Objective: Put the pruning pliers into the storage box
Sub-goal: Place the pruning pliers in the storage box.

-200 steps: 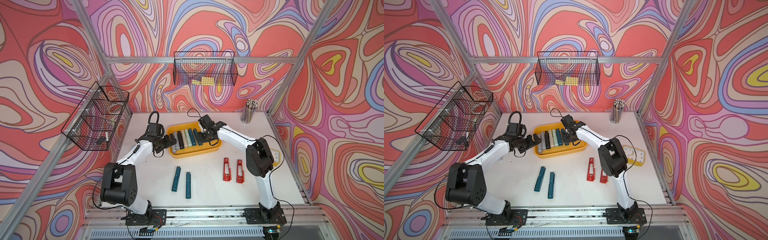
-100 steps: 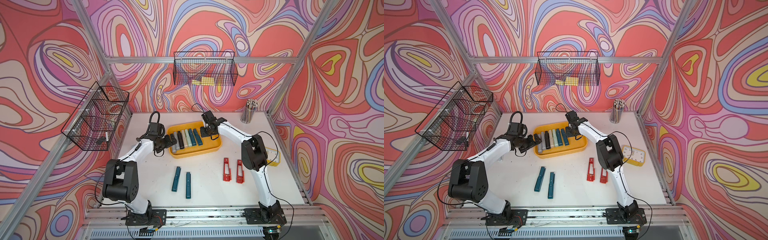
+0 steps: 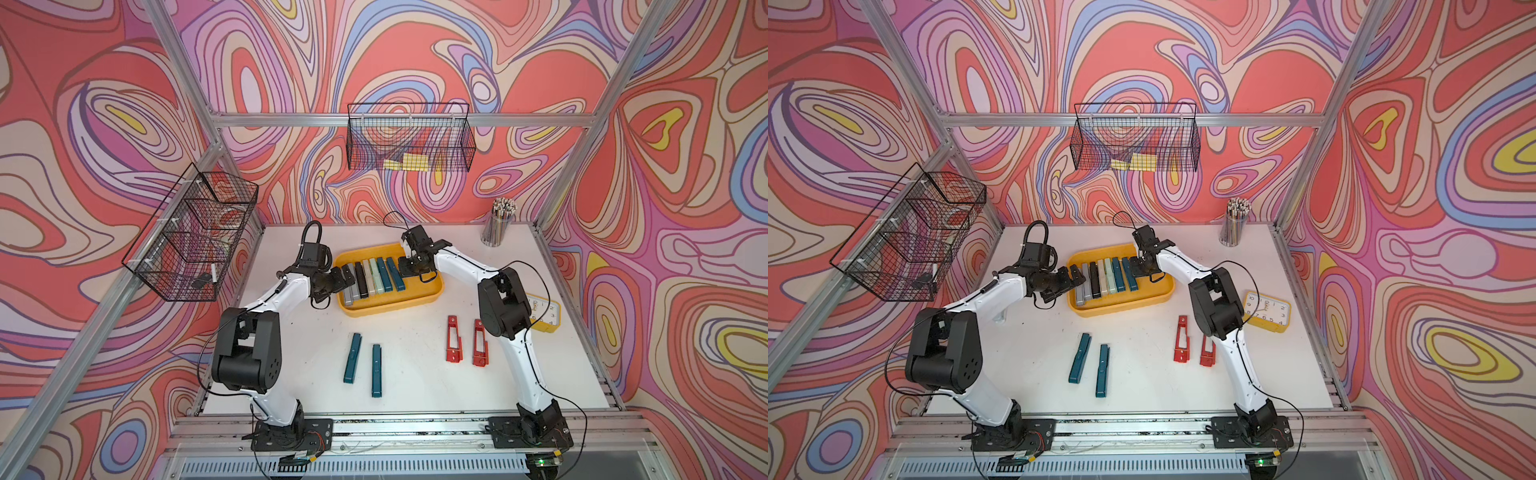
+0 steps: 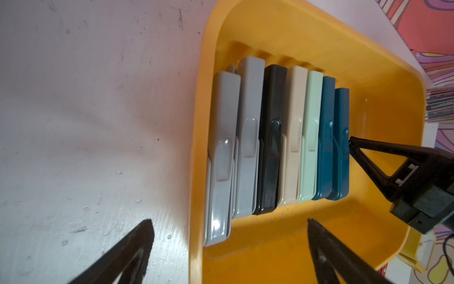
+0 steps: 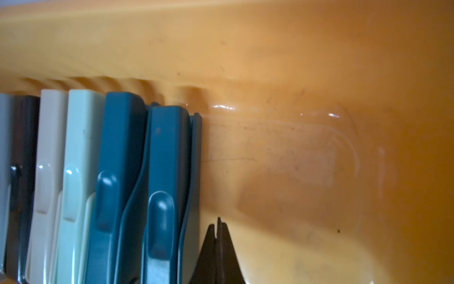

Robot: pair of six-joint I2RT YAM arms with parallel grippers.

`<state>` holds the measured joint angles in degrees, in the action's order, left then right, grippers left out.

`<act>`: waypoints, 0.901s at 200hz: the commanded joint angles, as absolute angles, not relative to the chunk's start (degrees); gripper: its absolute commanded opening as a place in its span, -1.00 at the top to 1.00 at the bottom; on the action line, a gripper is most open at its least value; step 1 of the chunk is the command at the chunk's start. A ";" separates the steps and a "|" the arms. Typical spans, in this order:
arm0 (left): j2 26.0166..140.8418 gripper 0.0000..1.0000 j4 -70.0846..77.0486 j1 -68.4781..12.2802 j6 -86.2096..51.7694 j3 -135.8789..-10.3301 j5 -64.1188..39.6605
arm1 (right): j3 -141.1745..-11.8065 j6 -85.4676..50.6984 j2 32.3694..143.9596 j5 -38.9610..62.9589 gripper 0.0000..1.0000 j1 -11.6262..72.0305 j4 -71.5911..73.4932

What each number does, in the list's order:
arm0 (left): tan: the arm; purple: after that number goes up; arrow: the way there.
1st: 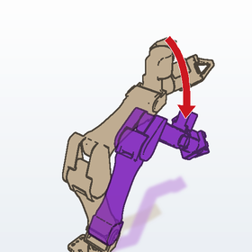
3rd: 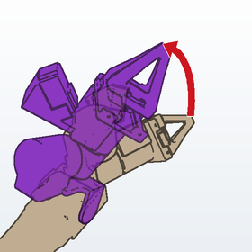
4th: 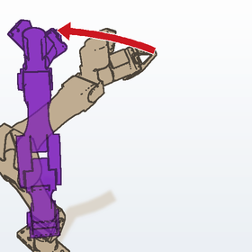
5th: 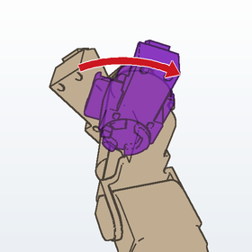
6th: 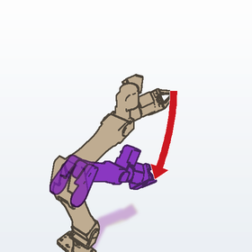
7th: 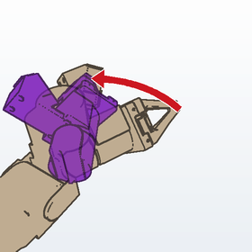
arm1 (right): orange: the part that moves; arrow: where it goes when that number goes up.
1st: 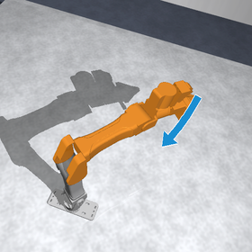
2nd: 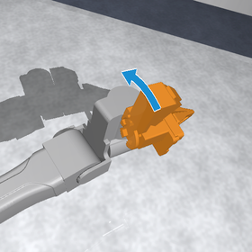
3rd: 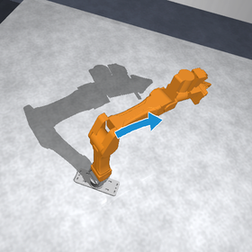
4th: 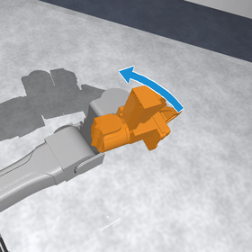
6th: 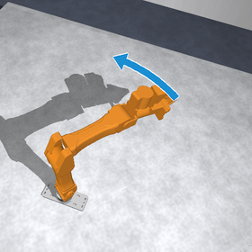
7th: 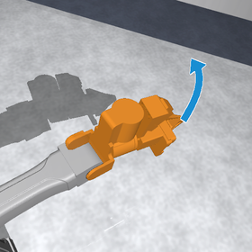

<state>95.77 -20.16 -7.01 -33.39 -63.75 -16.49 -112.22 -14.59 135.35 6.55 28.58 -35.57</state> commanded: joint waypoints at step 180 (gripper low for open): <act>99.83 -0.99 -18.09 -7.30 -34.98 -67.25 -18.09 | -111.81 -17.23 137.66 13.09 1.00 29.62 -32.23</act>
